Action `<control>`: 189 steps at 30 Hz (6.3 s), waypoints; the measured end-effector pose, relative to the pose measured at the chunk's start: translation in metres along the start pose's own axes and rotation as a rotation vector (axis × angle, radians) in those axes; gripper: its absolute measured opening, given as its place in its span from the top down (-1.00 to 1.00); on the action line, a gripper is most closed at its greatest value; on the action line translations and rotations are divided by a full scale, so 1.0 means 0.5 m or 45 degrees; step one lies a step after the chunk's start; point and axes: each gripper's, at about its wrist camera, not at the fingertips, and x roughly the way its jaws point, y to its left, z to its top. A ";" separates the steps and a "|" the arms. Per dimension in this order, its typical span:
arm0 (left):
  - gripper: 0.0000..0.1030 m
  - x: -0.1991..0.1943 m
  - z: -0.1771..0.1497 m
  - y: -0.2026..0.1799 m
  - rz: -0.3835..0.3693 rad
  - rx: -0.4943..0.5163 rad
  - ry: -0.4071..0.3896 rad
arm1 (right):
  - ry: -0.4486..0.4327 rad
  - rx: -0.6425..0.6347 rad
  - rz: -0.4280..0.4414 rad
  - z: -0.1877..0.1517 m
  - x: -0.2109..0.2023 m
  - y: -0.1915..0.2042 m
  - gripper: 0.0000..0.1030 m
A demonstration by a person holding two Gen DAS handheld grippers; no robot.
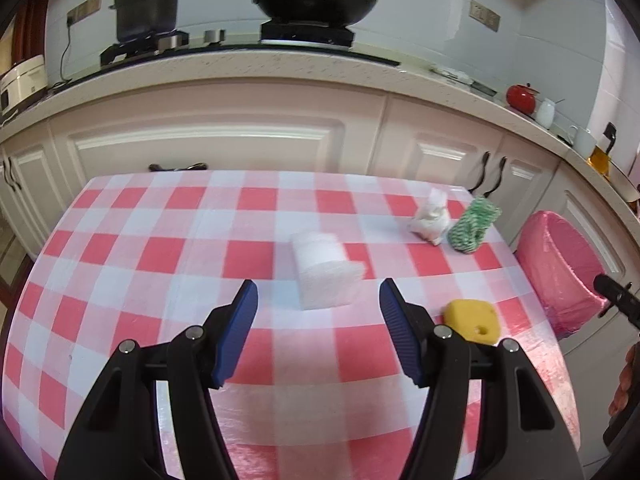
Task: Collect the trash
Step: 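Move both open tools back toward the remaining trash on the table, then grasp the yellow sponge with the right tool while the left tool approaches the white tissue, then close the left tool on the crumpled white tissue, then carry the tissue and sponge over the pink bin and open both tools, then move both open tools back toward the foam block and green cloth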
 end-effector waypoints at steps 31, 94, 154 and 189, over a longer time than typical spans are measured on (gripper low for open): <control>-0.19 0.094 -0.012 0.061 0.010 -0.057 0.087 | 0.294 -0.121 0.060 -0.066 0.248 0.181 -0.55; 0.50 0.288 0.132 -0.273 -0.222 0.218 0.165 | 0.055 -0.047 -0.010 0.097 0.065 -0.073 -0.19; 0.00 0.173 0.114 -0.705 -0.569 0.440 0.104 | -0.056 0.102 -0.290 0.134 -0.006 -0.427 -0.44; -0.09 0.073 0.052 -0.121 -0.162 0.014 0.023 | -0.029 -0.094 0.025 0.106 0.054 -0.012 -0.55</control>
